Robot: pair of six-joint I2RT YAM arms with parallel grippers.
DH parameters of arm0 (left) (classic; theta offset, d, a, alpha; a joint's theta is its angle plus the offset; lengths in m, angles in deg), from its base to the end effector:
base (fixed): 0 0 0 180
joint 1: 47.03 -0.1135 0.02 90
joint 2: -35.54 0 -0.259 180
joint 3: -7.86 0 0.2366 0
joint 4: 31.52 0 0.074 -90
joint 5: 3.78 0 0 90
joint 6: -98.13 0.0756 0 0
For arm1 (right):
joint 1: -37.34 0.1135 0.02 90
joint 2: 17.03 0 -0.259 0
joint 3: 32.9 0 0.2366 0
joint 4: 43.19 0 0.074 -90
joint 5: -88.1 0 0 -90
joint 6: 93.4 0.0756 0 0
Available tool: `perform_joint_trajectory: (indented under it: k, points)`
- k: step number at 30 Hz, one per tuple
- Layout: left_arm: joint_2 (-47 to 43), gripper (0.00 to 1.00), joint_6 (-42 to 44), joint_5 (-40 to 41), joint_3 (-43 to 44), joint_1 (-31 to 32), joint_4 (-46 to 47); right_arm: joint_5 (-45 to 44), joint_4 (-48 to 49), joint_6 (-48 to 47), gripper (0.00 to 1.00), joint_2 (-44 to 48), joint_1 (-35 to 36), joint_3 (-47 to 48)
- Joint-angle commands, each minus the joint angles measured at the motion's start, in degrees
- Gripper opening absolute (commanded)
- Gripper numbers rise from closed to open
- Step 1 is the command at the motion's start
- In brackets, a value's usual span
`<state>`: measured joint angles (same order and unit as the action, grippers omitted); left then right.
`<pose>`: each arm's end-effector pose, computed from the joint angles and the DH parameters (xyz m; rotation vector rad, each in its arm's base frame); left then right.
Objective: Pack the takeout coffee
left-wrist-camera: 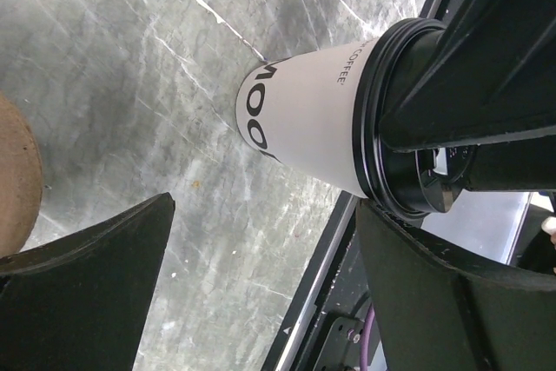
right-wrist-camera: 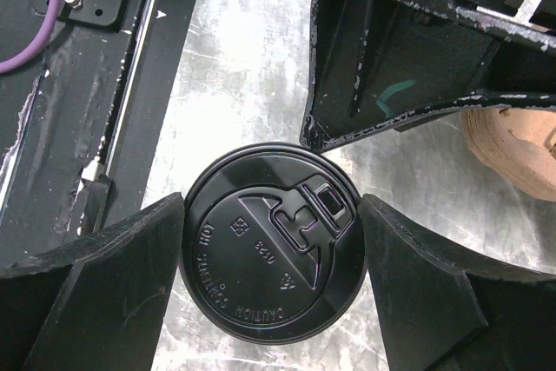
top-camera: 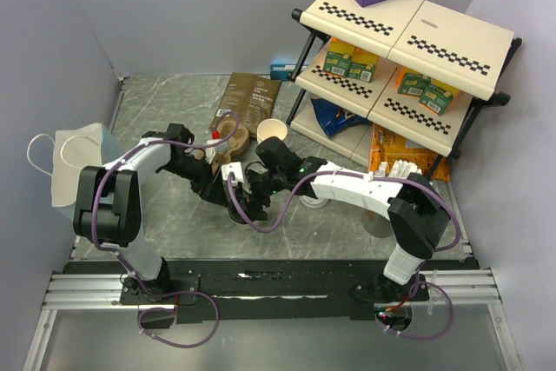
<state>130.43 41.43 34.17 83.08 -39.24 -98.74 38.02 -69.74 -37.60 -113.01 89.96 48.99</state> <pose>0.2608 -0.0959 0.1716 0.9534 2.4448 -1.2339 0.1901 0.3287 0.2275 -1.7991 1.3614 0.9615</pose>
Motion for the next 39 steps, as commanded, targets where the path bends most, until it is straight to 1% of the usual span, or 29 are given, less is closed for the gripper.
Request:
perform_joint_trajectory:
  k: [1, 4, 9, 14, 17, 21, 27, 31, 34, 35, 36, 39]
  points:
    - [0.73, 0.92, -0.61, -2.18, 1.96, 0.82, -0.11, -1.68, -1.24, -2.54, 0.77, -2.19, 0.46, -0.31]
    - [0.91, 0.93, 0.10, -1.83, 2.31, 0.82, -1.34, -3.88, -2.64, -3.24, 0.75, -3.07, 0.82, -0.23]
    - [0.73, 0.93, 0.01, -1.56, 2.31, 0.82, -1.61, -4.85, -4.22, -4.39, 0.71, -5.17, 1.08, 0.56]
    - [0.65, 0.93, 1.33, -1.74, 2.66, 0.73, -3.36, -6.52, -5.37, -5.00, 0.69, -6.06, 1.34, 0.30]
    - [1.00, 0.95, 3.17, -2.44, 3.27, 0.73, -5.64, -6.96, -5.63, -5.18, 0.69, -5.71, 1.34, -0.40]
    - [2.22, 0.96, 8.78, -4.54, 4.68, 0.73, -10.39, -7.14, -5.63, -5.44, 0.68, -5.09, 1.43, -1.37]
    - [3.81, 0.97, 12.75, -7.01, 6.61, 1.08, -15.14, -7.14, -5.11, -5.09, 0.68, -4.03, 1.26, -2.60]
    - [4.51, 0.97, 15.12, -7.80, 6.70, 2.66, -17.86, -7.14, -4.84, -4.48, 0.68, -4.21, 1.26, -2.34]
    - [3.90, 0.98, 11.62, -7.19, 5.83, 3.11, -14.63, -7.23, -4.58, -4.21, 0.68, -4.30, 1.34, -2.25]
    - [3.38, 0.98, 9.18, -6.75, 5.56, 3.11, -13.57, -7.14, -4.49, -4.13, 0.68, -4.30, 1.34, -2.16]
    - [3.20, 0.97, 7.93, -5.70, 5.04, 3.19, -11.21, -7.23, -4.58, -4.04, 0.68, -4.39, 1.26, -2.16]
    - [3.02, 0.96, 4.86, -3.33, 4.51, 3.19, -9.17, -7.31, -4.49, -4.12, 0.68, -4.30, 1.26, -2.16]
